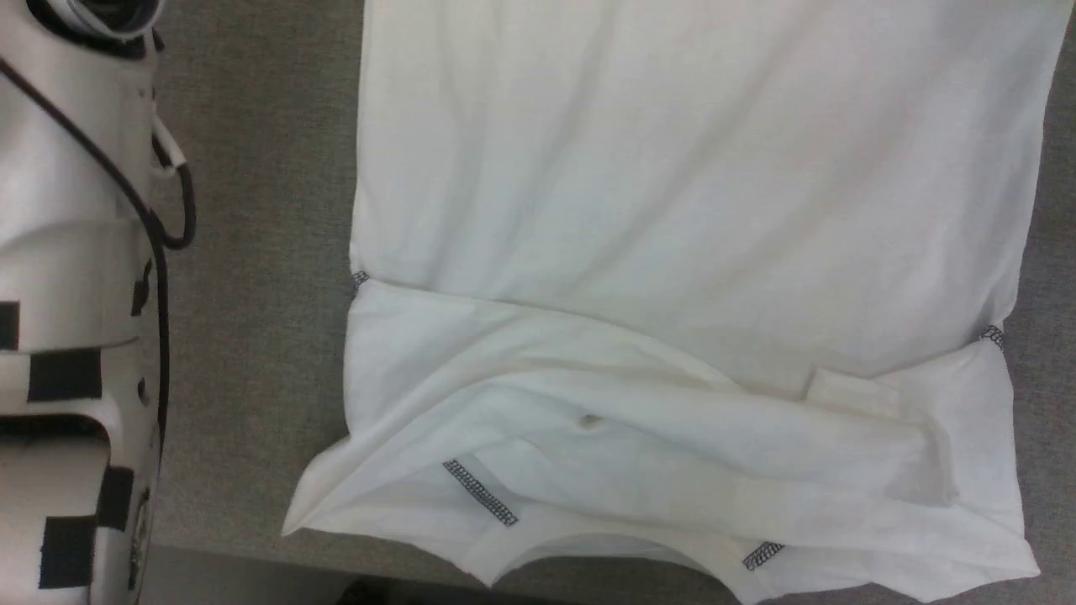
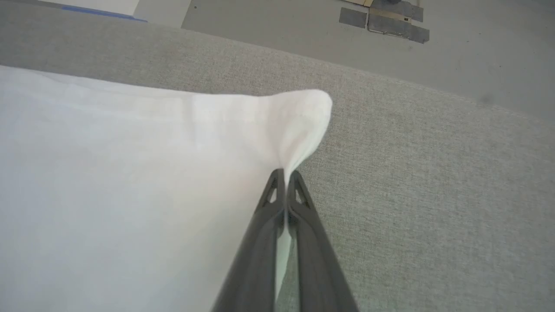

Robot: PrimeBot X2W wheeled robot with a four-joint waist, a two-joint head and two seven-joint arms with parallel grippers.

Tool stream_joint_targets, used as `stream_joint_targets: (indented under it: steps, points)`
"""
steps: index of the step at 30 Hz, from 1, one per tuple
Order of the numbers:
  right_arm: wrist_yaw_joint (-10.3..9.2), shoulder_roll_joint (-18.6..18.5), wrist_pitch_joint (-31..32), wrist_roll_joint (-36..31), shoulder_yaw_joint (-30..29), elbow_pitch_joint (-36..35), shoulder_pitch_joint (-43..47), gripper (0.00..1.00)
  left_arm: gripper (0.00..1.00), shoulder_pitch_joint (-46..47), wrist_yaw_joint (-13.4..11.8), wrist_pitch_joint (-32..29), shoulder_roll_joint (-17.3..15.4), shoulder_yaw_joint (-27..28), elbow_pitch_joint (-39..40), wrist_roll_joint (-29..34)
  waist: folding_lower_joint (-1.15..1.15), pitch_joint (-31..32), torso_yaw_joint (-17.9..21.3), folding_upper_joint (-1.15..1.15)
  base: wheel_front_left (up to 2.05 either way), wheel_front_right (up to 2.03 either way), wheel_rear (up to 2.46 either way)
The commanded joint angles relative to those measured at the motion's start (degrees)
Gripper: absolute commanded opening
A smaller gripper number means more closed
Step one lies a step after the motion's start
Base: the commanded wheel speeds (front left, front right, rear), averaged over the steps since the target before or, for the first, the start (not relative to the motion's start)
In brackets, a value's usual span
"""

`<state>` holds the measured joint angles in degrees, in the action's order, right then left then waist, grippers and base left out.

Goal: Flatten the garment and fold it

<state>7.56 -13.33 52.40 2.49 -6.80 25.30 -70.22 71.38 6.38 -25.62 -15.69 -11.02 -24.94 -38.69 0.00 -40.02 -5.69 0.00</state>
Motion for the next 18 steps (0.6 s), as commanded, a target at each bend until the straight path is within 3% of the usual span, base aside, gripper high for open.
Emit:
stream_joint_targets:
  steps: [1, 7, 18]
  points:
    - [-0.08, 0.16, -0.47, 0.68, 0.51, 0.18, -1.38, 0.0, 1.0, 2.13, -0.67, -1.89, -0.44, -0.6, -1.7, 0.06, 0.0, -1.62, 1.56, 0.0, 0.0, 0.0, 0.0]
    - [-0.08, 0.24, -1.3, 2.63, 2.8, 0.2, -2.62, 0.0, 1.0, 8.56, -2.02, -12.16, -0.95, -3.51, -10.23, 0.57, 0.0, -3.91, 3.36, 0.0, 0.0, 0.0, 0.0]
    - [-0.08, -0.75, -1.37, 4.26, 4.53, -0.63, -2.99, 0.0, 1.0, 8.55, -0.97, -16.85, -0.27, -5.55, -15.79, -0.98, 0.0, -6.21, 4.29, 0.0, 0.0, 0.0, 0.0]
